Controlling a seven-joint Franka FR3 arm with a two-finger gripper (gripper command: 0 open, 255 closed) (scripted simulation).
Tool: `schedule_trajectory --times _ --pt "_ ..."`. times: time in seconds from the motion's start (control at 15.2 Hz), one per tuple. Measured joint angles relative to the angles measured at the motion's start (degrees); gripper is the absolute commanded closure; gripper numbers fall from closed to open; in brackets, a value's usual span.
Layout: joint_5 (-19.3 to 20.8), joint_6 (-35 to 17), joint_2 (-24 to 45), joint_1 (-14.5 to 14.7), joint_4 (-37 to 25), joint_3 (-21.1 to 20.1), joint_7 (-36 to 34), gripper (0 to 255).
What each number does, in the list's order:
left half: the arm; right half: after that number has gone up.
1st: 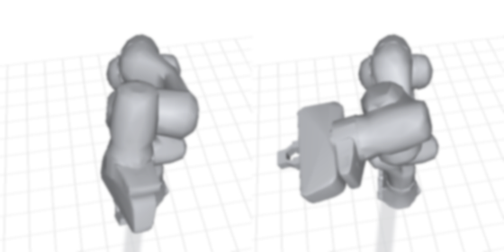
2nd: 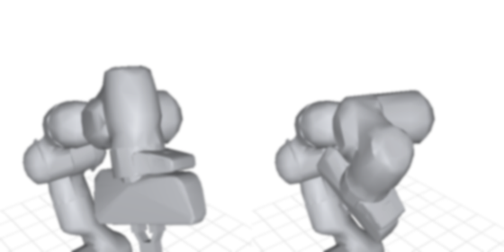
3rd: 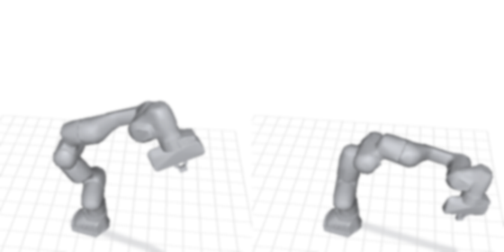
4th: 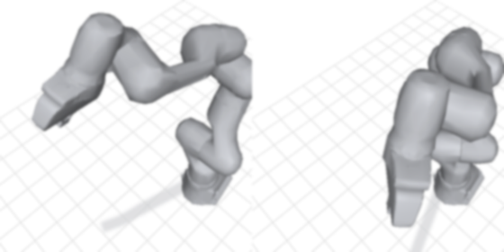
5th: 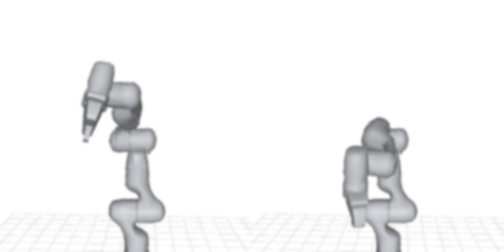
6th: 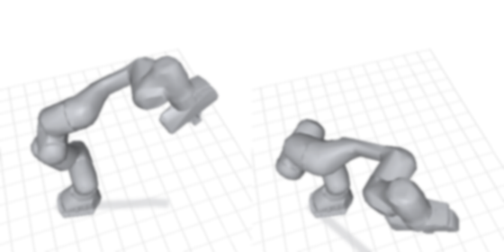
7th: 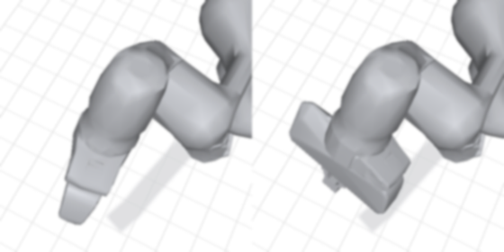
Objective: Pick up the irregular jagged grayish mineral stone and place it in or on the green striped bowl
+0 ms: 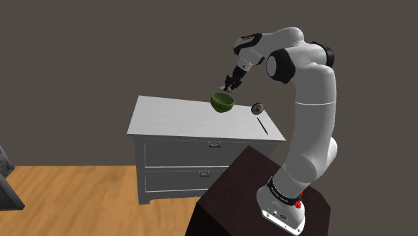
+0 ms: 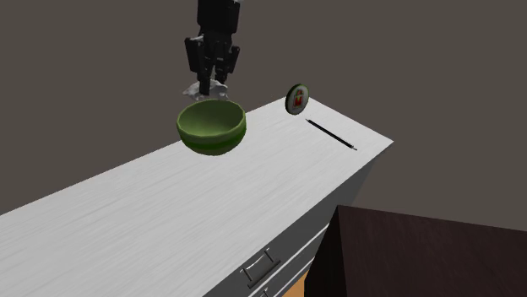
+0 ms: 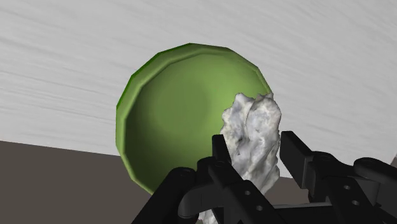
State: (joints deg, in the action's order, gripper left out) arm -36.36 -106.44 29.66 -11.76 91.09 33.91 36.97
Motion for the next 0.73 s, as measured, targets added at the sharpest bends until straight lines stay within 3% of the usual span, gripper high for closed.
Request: schedule_trajectory --times 0.73 --pt "-2.6 -4.65 3.6 -0.68 2.1 -1.39 2.79 255"
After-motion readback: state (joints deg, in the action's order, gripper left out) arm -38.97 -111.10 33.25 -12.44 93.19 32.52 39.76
